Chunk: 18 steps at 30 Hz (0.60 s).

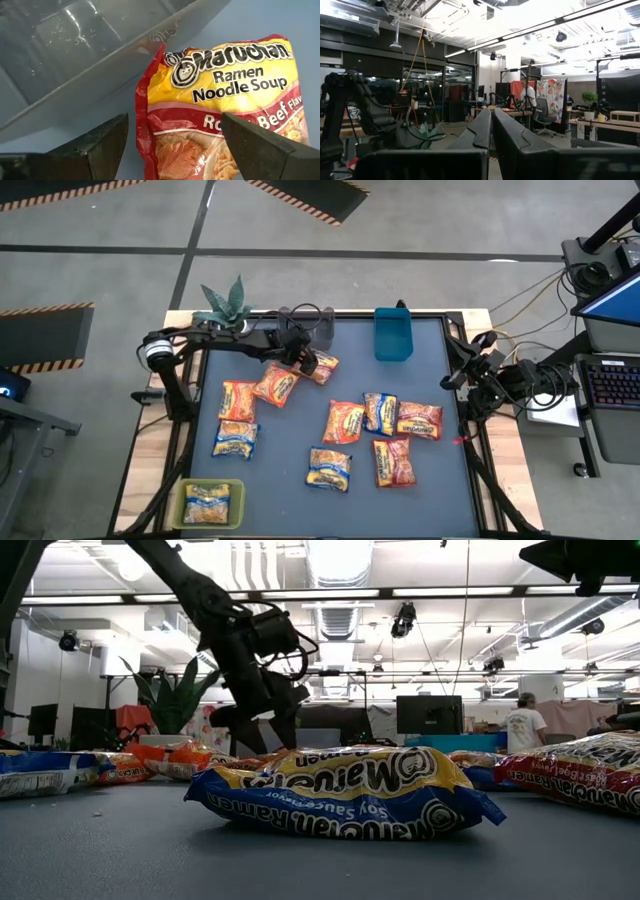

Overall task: Sort Maruchan noodles
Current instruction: Put the top left red noodle pack into the black bin

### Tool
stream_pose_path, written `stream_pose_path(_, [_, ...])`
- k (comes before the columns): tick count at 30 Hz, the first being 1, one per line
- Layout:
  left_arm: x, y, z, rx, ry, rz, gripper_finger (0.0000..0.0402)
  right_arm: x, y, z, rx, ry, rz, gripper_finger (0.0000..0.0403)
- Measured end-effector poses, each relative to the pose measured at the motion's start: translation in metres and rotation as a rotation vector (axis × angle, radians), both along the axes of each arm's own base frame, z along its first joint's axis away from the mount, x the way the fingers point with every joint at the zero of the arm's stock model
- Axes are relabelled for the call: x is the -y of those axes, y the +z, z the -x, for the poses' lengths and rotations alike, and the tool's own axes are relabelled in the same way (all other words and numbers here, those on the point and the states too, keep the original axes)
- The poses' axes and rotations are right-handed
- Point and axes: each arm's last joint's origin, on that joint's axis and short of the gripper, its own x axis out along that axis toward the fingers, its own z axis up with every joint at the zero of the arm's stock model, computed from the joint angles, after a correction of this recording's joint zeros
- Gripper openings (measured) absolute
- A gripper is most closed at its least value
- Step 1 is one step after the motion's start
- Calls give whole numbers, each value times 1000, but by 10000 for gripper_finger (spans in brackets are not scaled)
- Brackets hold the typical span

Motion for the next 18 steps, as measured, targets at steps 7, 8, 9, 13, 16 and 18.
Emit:
stream_pose_path(7, [2, -9, 3, 53, 11, 15, 276, 0, 0, 0, 0, 0, 0, 9])
stream_pose_path(8, [2, -11, 3, 69, 14, 19, 274, 0, 0, 0, 1, 0, 0, 9])
stream_pose_path(9, [3, -12, 4, 79, 20, 23, 271, 0, 0, 0, 0, 0, 0, 9])
stream_pose_path(13, [4, -17, 6, 102, 36, 31, 260, 0, 0, 0, 0, 0, 0, 9])
stream_pose_path(16, [5, -20, 7, 125, 38, 26, 248, 0, 0, 0, 0, 0, 0, 9])
stream_pose_path(18, [5, -22, 7, 144, 43, 27, 237, 0, 0, 0, 0, 0, 0, 9])
